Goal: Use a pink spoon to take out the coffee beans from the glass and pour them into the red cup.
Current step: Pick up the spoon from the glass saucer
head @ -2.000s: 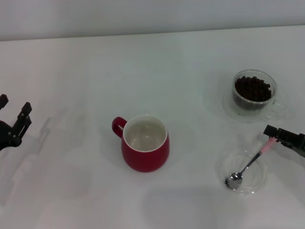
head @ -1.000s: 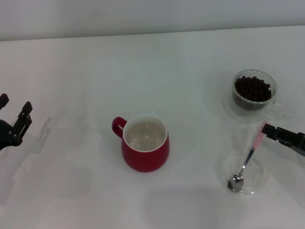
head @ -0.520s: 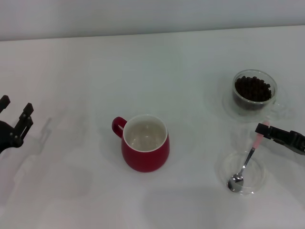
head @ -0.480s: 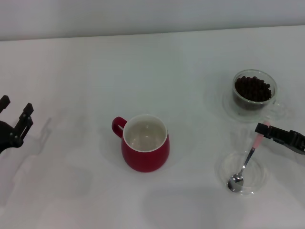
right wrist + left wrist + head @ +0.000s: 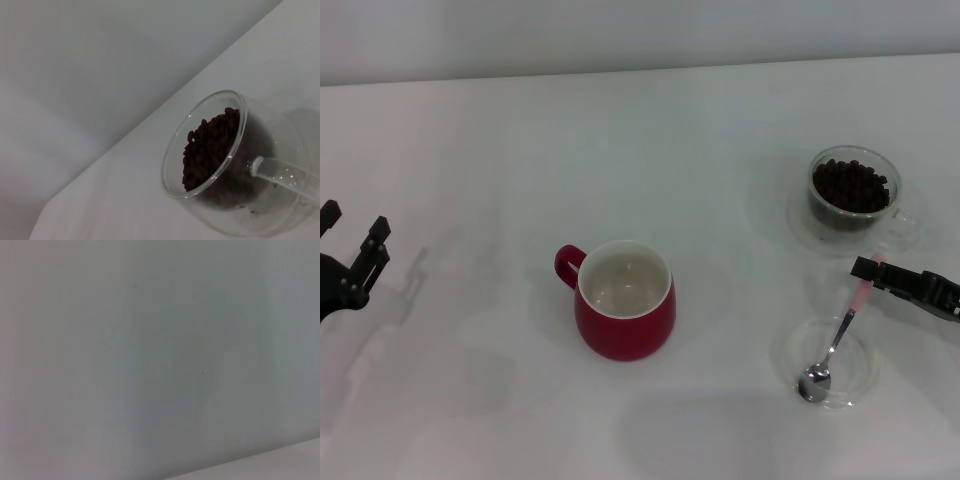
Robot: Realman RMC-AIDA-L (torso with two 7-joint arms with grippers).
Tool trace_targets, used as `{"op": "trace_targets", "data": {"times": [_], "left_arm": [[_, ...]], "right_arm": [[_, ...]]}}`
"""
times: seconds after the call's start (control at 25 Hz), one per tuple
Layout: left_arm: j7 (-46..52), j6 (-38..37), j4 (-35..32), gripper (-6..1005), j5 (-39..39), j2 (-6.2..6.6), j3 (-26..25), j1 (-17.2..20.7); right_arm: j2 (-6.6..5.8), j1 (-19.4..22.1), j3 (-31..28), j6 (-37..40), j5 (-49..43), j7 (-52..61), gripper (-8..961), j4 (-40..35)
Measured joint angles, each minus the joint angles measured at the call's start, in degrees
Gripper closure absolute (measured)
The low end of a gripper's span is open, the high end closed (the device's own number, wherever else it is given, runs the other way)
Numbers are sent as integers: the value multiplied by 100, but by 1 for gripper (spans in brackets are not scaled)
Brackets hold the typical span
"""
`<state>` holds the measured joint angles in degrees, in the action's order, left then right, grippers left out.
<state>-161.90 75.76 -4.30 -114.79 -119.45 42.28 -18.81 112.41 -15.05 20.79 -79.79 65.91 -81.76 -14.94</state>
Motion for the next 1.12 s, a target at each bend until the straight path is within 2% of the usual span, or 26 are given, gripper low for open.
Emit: {"op": "trace_targets", "data": {"times": [0.32,0.76,0.96,1.08,1.12], "left_arm": [[0,0,0,433,0,-11,0,8],[0,6,49,434,0,-27,0,28],[0,10,87,433,0,-26,0,26],[0,18,88,433,0,-26,0,30],[0,22,88,433,0,-26,0,30]], "right_arm": [[-1,-43,67,7,-22,-15,484,0],[11,-121,117,48,-70,-12,595,0],[-29,-121,106,36,-58,-1,658,-9],[-48,-121,98,35,-57,10,799,-19],[-49,-120,96,35,-55,11,800,-22]]}}
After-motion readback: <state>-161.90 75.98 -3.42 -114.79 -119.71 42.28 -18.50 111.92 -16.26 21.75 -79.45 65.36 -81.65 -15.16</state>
